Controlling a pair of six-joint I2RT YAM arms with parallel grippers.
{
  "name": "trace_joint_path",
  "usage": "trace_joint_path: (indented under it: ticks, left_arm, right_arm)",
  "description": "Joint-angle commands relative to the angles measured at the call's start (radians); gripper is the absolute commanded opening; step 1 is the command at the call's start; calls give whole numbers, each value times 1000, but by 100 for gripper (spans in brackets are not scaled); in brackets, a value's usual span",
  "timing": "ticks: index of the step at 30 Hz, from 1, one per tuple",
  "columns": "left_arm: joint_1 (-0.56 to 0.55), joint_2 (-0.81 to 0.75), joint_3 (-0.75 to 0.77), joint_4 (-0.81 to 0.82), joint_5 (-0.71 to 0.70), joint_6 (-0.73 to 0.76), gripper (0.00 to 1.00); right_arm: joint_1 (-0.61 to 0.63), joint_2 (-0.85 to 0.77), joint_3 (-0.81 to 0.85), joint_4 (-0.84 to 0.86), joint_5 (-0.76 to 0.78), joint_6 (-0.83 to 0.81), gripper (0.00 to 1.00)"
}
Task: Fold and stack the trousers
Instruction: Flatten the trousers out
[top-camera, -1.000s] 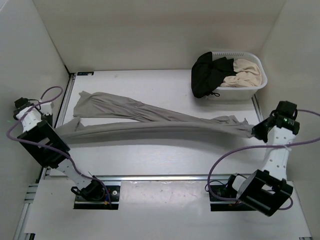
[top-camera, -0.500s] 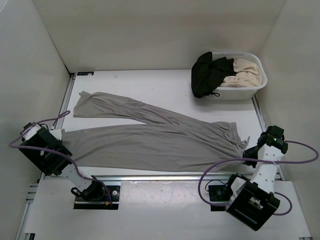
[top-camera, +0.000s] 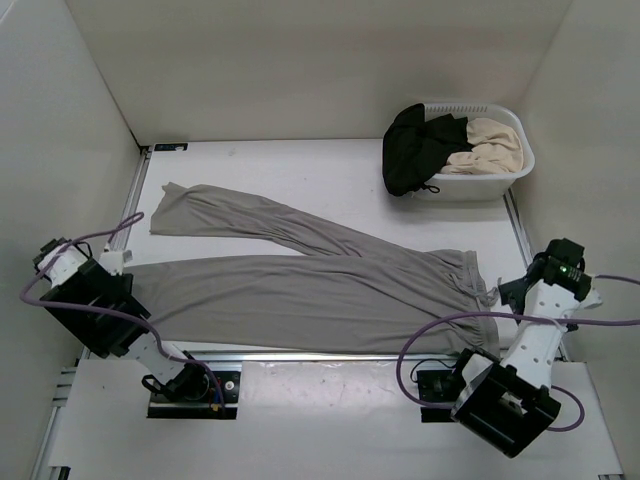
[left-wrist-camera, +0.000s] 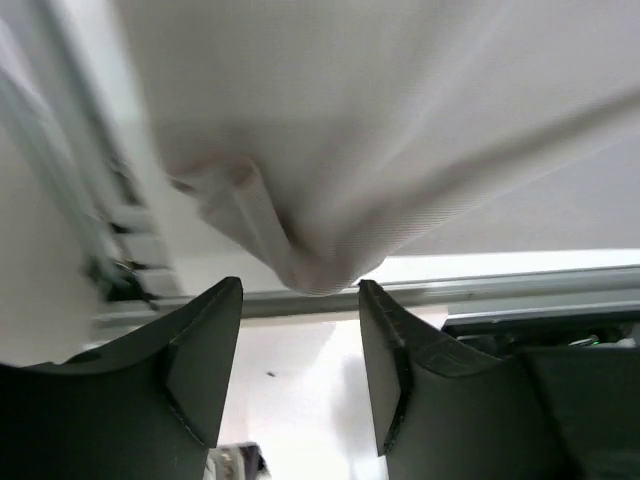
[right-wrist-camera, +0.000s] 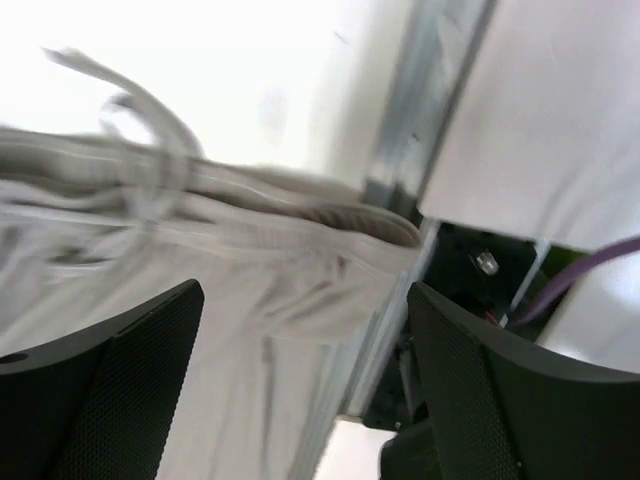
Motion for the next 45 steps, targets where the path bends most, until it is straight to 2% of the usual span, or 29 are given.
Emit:
trace_joint_path:
  ticks: [1,3,4,6,8,13,16,19,23,25,27,28,31,32,34,35,39,41,43,44,45]
  left_arm:
    - [-48,-89,137,-61,193,18,59]
    - [-97,-99,227,-61,262,-4,59]
    - [-119,-83,256,-35,291,-19,63]
    - [-203,-28,336,11,308,-103,63]
    - [-287,35,396,72,308,-206,64]
    - [-409,362,690,94,282,-378,66]
    - [-458,487,816,94,262,-418,74]
    - [-505,546,824,131,196,-409,76]
    - [-536,564,723,210,78,-369,77]
    - [-536,573,665,253,23,-369,70]
    - [-536,573,628,267,-8,-369,58]
    - [-536,573,588,281,-31,-357,43]
    - [-536,573,533,301,-69,-335,19]
    - [-527,573,510,313,-69,-335,14]
    - [-507,544,485,313,-69,-311,14]
    - [-484,529,456,313,-69,-302,14]
    - [-438,429,364,313,-107,-225,14]
    - [-429,403,309,313,-147,-185,14]
    - [-429,374,298,313,-147,-174,25]
    - [-429,365,289,301,-147,-162,51]
    - [-420,350,304,301,-129,-162,61]
  right_arm:
    - [20,25,127,38,-29,-68,87]
    - [67,59,159,105,-137,-114,82]
    - [92,70,193,121,-137,-114,82]
    - [153,105,218,171,-126,-124,82]
    - [163,131,218,216,-166,-135,82]
    - [198,293,228,349,-293,-123,82]
    - [226,401,282,363,-332,-79,82]
    - [255,468,317,383,-313,-49,82]
    - [305,569,330,407,-293,9,83]
    - [333,608,340,417,-264,27,83]
    - [342,662,341,438,-255,59,83]
    - [367,700,362,438,-243,70,79]
    - [376,766,376,426,-180,105,64]
    - [376,780,376,426,-180,106,54]
    - [376,813,376,435,-168,106,42]
    - [376,824,386,446,-151,106,28]
    - [376,869,426,446,-100,106,3]
    - [376,869,442,446,-73,106,0]
    - [376,869,456,446,-73,106,0]
    - [376,869,466,446,-63,106,0]
    - [376,869,478,446,-82,90,4]
